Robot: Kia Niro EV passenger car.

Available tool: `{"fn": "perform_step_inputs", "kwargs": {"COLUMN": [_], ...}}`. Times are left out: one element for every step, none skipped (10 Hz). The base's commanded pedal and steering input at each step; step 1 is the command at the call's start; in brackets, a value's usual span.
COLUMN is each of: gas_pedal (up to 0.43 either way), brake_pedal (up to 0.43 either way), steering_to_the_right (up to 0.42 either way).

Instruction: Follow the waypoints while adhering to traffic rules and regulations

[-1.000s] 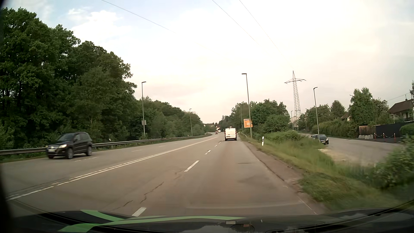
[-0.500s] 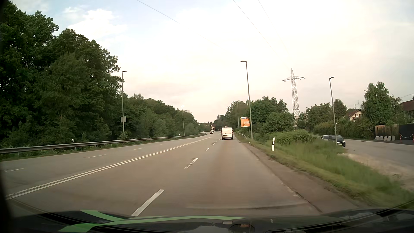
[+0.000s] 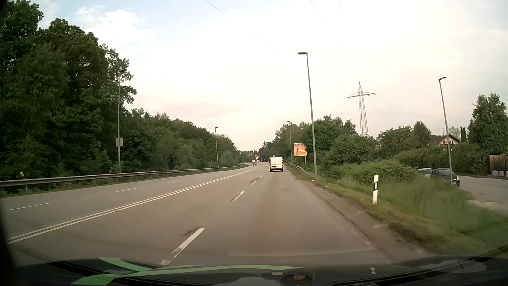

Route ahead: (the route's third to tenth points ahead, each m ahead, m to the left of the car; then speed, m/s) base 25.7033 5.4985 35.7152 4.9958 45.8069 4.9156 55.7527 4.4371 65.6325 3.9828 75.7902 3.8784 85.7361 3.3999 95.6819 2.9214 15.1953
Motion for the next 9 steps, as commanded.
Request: {"fn": "perform_step_inputs", "kwargs": {"gas_pedal": [0.228,0.220,0.220,0.189,0.138,0.138,0.138,0.138,0.138], "brake_pedal": [0.000,0.000,0.000,0.000,0.000,0.000,0.000,0.000,0.000], "steering_to_the_right": [0.005,0.004,0.004,0.001,0.000,0.000,0.000,0.000,0.000]}}
